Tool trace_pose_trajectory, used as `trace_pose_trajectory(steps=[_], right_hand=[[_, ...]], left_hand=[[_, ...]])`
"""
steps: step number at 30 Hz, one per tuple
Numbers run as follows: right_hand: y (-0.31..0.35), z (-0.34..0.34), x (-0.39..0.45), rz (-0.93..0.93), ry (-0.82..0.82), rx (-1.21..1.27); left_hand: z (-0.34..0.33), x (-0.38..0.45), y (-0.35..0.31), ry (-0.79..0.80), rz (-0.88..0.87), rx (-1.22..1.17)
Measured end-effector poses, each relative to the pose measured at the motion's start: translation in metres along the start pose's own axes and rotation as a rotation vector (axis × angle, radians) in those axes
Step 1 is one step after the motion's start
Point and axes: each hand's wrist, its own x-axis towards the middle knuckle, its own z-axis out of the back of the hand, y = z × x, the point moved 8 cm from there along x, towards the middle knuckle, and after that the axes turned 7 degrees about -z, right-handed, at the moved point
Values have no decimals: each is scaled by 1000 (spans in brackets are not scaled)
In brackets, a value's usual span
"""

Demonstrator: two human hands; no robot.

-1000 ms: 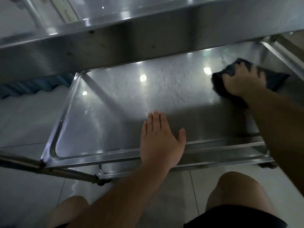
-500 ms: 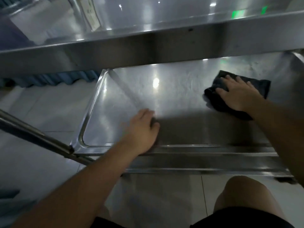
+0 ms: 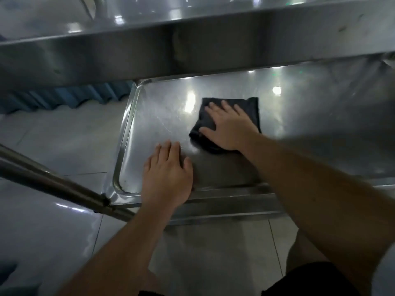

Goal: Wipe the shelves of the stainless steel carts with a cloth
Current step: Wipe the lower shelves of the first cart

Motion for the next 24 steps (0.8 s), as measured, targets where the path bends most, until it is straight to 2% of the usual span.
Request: trace_pose_trajectory(steps=[2,5,8,12,14,16,24], right_hand=[[20,-2,-9,130,25,-22],[-3,1,-30,139,55,3],[-67,11,-60,4,40,30],[-174,21,-113,-347,10,58],[-198,16,-127,-492,8,39],[-202,13,-127,-532,-3,33],[-212,5,-123,-494,-13,63]], left_hand=[[2,-1,1,-13,2,-20],[2,-2,1,-17,-7,-28],[1,-3,1,3,-27,-8],[3,-5,-2,12,-42,0],[4,-5,-3,25,-46,10],[3,-3,-5,48,-50,24],[3,-1,-7,25,-39,42]])
